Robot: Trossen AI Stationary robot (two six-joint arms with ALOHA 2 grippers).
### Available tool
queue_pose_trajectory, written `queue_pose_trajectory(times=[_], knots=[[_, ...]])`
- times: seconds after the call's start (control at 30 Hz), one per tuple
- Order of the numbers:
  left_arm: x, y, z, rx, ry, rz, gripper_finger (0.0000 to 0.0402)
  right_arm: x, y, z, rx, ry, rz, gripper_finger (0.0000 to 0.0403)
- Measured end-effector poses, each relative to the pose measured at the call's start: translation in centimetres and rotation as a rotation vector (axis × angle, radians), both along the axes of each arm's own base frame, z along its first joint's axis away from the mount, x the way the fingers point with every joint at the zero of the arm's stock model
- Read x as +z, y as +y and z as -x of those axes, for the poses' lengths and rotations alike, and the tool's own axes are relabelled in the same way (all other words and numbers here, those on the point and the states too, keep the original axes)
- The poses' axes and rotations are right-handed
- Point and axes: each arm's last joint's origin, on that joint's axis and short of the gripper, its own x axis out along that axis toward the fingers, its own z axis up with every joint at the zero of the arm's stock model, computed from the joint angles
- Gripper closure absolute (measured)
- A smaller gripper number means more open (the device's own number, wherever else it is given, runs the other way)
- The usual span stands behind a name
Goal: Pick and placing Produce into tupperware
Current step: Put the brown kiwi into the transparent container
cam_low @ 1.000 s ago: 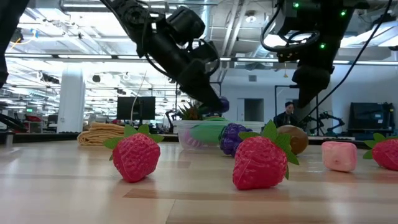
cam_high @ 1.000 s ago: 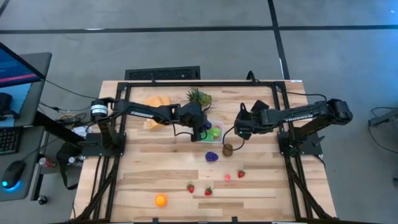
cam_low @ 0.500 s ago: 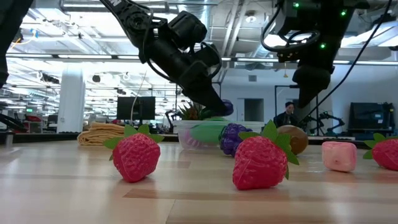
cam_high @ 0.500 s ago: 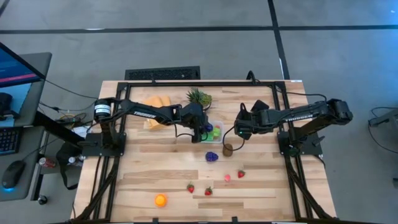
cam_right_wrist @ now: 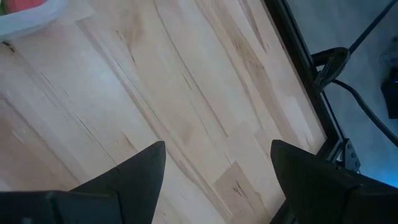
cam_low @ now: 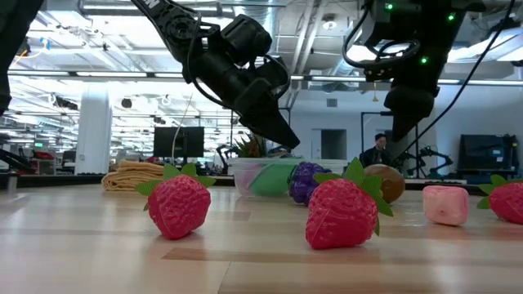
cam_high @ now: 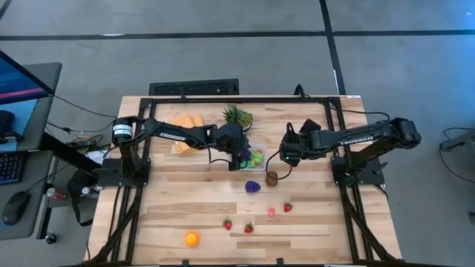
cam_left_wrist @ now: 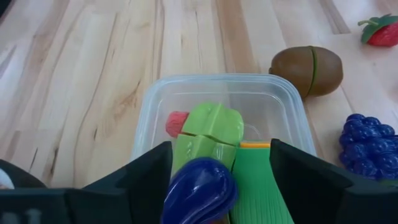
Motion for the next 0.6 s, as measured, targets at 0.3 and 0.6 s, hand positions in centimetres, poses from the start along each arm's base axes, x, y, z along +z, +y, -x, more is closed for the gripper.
queue_pose_trajectory(times=[0.3, 0.6], knots=[[0.0, 0.0, 0.0, -0.008, 0.004, -0.011, 0.0136, 0.0, 0.0, 0.0, -0.005, -0.004, -0.001, 0.0117], [1.6, -0.2, 1.5, -0.006, 0.084, -0.099, 0.0136, 0.0, 0.1, 0.0, -0.004, -0.004, -0.022, 0.0117]])
